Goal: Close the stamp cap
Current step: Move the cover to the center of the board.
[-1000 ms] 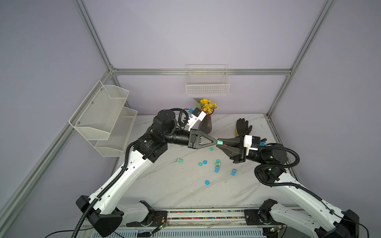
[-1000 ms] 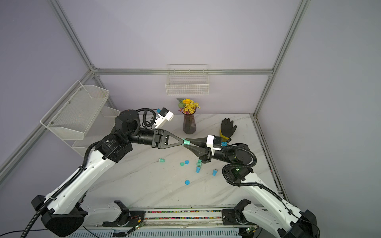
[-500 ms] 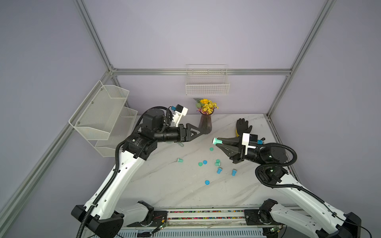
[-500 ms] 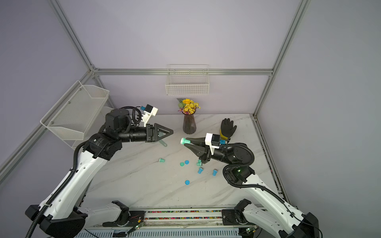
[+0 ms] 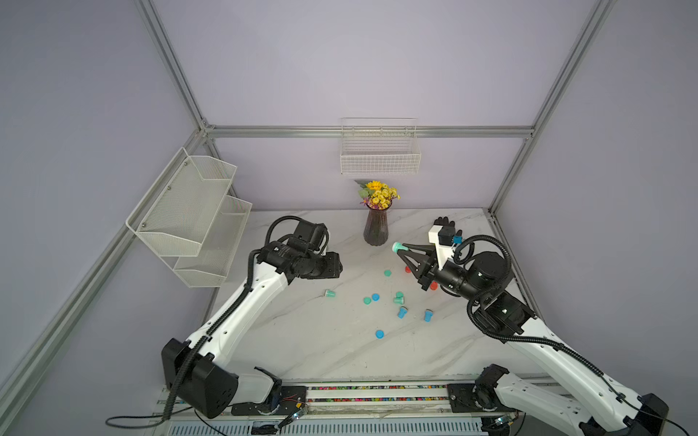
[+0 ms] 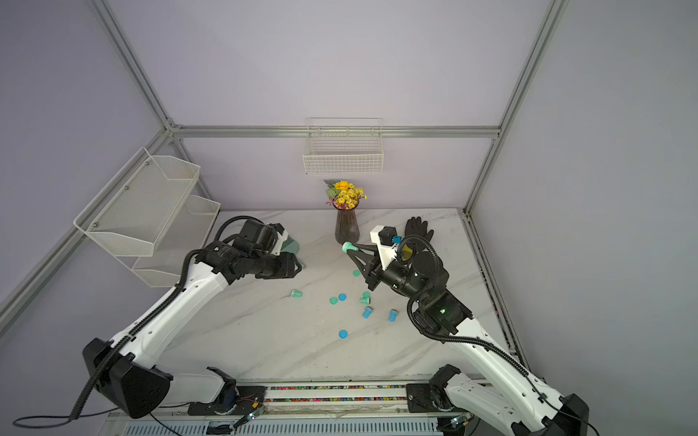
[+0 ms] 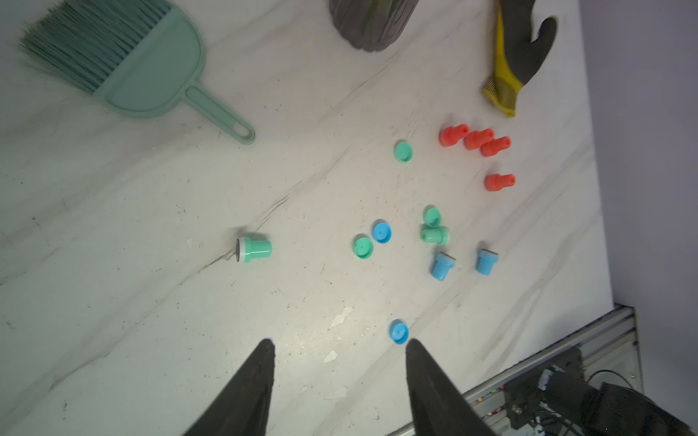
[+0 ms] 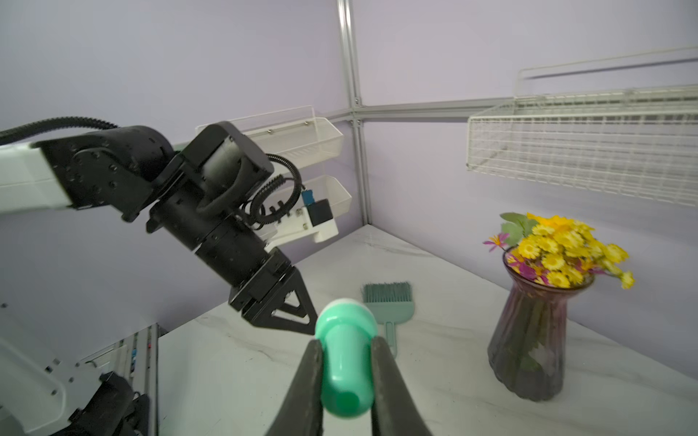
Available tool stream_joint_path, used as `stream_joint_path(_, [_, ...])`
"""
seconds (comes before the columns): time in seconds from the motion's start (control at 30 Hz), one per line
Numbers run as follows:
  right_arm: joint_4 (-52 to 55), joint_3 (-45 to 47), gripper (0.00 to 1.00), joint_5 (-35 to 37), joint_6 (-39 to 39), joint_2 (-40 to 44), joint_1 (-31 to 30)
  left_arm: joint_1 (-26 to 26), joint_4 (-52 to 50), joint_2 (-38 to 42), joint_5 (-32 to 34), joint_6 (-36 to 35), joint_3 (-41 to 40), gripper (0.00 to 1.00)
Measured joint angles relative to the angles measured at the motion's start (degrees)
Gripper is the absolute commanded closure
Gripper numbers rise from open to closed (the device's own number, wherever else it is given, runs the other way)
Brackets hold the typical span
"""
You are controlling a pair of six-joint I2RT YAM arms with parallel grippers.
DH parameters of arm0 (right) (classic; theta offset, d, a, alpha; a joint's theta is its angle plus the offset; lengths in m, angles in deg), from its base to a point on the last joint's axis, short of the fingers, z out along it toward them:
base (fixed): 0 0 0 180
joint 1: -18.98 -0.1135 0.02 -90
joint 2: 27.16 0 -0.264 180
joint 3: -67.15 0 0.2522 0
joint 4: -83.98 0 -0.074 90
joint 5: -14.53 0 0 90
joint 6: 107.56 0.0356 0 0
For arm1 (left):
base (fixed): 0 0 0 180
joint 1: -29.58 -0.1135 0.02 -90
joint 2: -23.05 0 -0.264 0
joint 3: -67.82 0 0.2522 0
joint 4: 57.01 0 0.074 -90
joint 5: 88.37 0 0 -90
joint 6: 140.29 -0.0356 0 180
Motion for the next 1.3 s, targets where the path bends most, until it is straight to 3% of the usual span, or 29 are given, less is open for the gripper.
stream_joint_path(0.2, [14.73, -8.37, 1.00, 7.74, 6.80, -10.10, 0.00, 1.29, 1.36, -9.07, 0.74, -2.82, -1.99, 0.51])
stream_joint_path(0.43, [28.85, -13.44, 1.00, 11.61, 14.03, -21.33, -3.58, -0.11, 1.40, -11.23, 1.95, -4.63, -1.92, 0.52])
stream_joint_path(0.63, [38.66, -22.51, 1.00, 16.04, 17.99, -34.84, -11.23, -7.56, 3.26, -7.63, 3.32, -7.67, -2.64, 0.52])
stream_joint_path(0.8, [44.85, -29.18, 1.00, 18.23, 19.67, -44.96, -14.82, -12.87, 9.05, 0.00, 4.79, -11.10, -8.90, 0.50])
stream_joint_path(1.3, [54.51, -38.60, 1.00, 22.29, 20.15, -60.28, -15.87, -13.79, 17.09, 12.15, 10.99, -14.23, -17.46, 0.45])
